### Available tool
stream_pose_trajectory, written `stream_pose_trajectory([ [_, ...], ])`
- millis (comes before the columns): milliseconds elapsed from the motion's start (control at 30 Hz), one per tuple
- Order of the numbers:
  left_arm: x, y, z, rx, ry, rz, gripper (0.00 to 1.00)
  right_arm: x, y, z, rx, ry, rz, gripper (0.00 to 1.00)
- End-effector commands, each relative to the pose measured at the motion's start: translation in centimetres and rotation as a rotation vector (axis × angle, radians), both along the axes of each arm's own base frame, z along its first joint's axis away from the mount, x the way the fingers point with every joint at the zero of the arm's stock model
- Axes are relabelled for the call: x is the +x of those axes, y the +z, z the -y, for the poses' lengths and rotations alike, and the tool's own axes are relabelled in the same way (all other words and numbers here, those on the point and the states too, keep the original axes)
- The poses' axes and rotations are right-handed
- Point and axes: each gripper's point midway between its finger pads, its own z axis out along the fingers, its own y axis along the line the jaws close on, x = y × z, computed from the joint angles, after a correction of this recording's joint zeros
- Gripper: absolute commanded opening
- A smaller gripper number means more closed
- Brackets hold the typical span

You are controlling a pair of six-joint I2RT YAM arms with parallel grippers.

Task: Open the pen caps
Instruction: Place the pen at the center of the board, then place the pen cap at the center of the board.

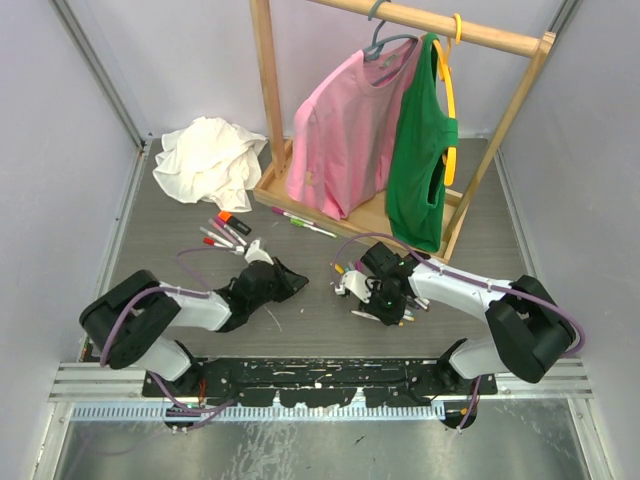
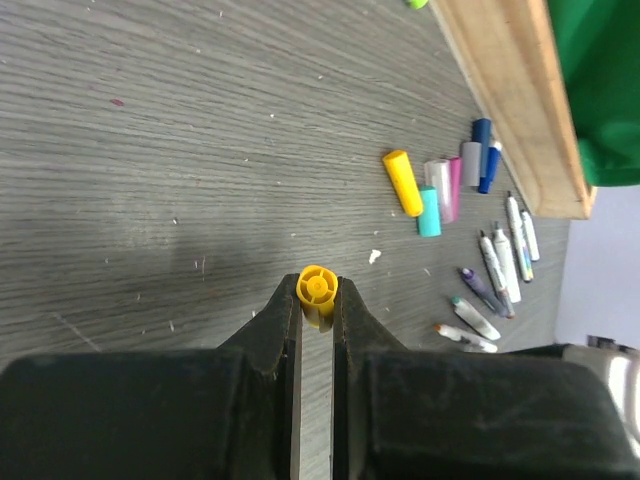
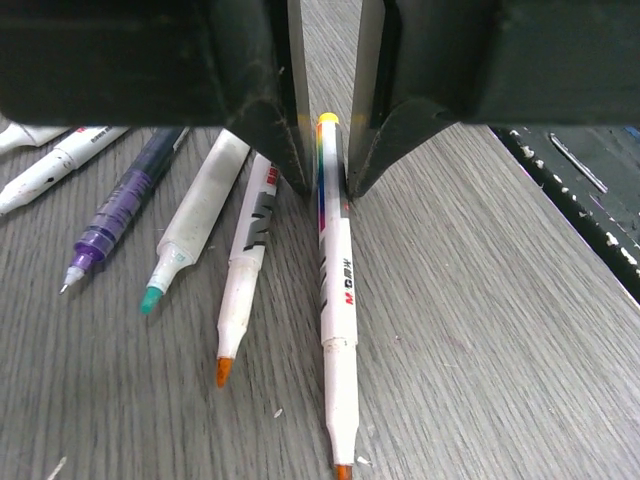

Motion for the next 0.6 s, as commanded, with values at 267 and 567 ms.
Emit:
stream_pose_trajectory([
  [267,1.5,-1.3,4.4,0.068,0.064,-0.132,0.00,1.4,0.3,-0.1,0.011,-0.016,0.066,0.35],
  [567,1.6,-2.2,5.8,0.033,0.070,-0.177,0.04,1.8,1.5,-0.6,0.054,-0.013,0.105,0.38],
])
